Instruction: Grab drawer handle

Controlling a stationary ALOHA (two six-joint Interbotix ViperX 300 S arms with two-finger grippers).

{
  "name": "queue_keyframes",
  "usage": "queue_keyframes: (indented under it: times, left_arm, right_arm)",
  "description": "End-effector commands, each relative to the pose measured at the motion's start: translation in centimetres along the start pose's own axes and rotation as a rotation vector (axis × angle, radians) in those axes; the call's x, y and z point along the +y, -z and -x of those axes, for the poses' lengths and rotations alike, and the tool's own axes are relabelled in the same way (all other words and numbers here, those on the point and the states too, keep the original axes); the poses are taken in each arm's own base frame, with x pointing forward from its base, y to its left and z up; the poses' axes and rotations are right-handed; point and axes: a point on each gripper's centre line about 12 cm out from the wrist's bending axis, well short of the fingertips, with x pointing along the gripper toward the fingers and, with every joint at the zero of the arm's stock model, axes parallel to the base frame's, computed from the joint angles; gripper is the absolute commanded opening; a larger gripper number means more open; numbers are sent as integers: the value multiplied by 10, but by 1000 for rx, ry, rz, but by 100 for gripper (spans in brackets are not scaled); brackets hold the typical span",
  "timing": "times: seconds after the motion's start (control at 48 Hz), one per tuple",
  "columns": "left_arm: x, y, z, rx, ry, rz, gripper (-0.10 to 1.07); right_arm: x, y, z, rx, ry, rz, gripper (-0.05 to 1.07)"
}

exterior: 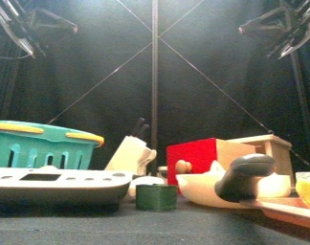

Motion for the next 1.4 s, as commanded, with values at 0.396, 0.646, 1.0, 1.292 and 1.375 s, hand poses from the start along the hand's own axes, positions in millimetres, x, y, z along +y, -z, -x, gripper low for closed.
queue_keyframes:
  times: [0.396,0.646,1.0,1.292,1.375]
  left_arm:
    - [-10,26,-48,168,21,77,5]
    - [-12,56,-85,302,-15,155,27]
    - [-14,97,-133,460,-57,214,75]
    - [-14,125,-171,572,-66,213,94]
    - [-9,135,-180,613,-81,219,94]
  right_arm:
    - [-31,21,-17,108,142,-12,3]
    - [-64,46,-14,243,303,-89,3]
    - [-102,63,9,475,516,-254,4]
    - [-114,72,22,567,586,-280,4]
    - [-116,78,26,591,602,-289,4]
